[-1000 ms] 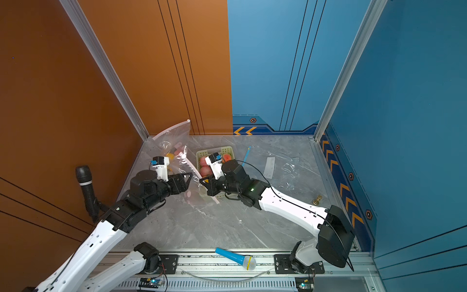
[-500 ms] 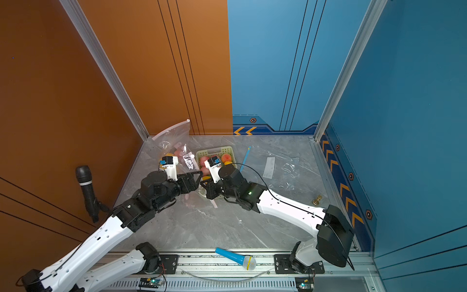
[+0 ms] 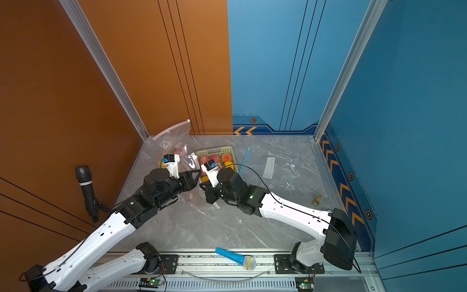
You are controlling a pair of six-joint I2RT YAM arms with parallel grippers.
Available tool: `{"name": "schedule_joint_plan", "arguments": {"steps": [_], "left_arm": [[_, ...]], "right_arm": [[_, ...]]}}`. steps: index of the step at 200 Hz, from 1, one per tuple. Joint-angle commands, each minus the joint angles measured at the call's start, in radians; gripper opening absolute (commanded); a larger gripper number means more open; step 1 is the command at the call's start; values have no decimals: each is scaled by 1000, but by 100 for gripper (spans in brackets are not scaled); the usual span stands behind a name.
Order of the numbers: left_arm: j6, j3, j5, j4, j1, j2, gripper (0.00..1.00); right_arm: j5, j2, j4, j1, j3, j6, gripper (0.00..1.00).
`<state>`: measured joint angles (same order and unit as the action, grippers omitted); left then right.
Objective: Place the peach in a zip-top bag and seal the zipper
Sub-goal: Move the basket to the center of the board.
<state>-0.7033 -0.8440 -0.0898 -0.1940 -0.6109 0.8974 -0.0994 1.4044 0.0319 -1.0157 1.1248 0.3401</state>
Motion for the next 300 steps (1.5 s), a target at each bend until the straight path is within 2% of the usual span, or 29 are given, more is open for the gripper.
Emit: {"name": "schedule_joint_plan", "arguments": {"steps": [1,41,89,102,112,141,158,180,200,231,300], "left_arm": [[2,34,40,84,18,-22,44],[-4,64,67,119,26,-39,20],[-18,115,127,239,38,-55,0],[-10,112,133,240,39,-55,0],[-3,108,136,233,37,-55,0],[6,99,139,201,40,-55,0],[13,94,155,189,42,-57,0],[24,95,173,178,44,-63,0],[44,101,181,152,43,-69,0],[61,121,199,142,42,-71,0],[65,128,221,156,39,-51,0]], "right_arm": [[1,-28,-32,1,-8,13,0],[-37,-36,-86,21,-42,58,0],[-121,-32,-170,60,-78,137,0],[-144,-26,-178,64,-79,148,0],[-177,-21,-186,69,-76,156,10],[-301,4,-227,95,-73,214,29],[-366,22,-278,125,-84,275,31],[-391,37,-322,160,-100,328,30],[-350,34,-302,188,-80,350,42],[-222,44,-126,188,30,290,43],[-154,122,-96,172,112,324,39]]}}
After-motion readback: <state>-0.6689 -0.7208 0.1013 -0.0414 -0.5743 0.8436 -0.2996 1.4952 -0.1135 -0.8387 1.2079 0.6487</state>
